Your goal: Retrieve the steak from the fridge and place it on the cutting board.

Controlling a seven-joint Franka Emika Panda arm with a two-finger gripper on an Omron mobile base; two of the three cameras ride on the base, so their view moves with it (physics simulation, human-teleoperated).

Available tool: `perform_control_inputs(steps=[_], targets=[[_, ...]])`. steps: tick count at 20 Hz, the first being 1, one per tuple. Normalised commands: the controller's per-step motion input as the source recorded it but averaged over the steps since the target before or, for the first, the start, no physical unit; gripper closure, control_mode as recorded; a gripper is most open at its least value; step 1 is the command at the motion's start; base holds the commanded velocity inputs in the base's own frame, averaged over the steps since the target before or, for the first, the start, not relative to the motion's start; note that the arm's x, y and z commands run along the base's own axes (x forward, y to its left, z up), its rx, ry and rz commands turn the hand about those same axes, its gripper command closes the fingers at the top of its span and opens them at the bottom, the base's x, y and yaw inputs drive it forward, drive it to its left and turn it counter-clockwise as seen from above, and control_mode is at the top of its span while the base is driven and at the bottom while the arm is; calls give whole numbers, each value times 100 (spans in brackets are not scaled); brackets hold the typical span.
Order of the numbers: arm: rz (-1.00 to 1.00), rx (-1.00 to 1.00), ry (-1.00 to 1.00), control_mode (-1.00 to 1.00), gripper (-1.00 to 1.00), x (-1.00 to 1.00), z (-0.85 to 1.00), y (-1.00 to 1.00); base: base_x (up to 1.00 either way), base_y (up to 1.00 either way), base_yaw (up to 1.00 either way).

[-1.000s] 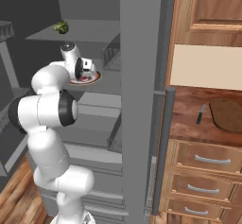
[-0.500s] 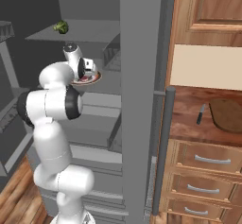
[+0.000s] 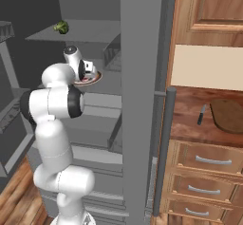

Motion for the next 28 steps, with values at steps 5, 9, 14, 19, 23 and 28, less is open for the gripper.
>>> perform_control_inputs(steps=[5, 9, 14, 19, 23, 28], targets=[[0, 0, -3, -100, -100, 12, -5, 0, 0, 0, 0], [0, 0, -2, -100, -100, 20, -5, 0, 0, 0, 0], [1, 0, -2, -100, -100, 4, -30, 0, 0, 0, 0], [2, 0, 0, -100, -100, 0, -49, 0, 0, 0, 0], [4, -4, 0, -100, 100, 0, -60, 0, 0, 0, 0], [0, -1, 0, -100, 100, 0, -5, 0, 0, 0, 0]])
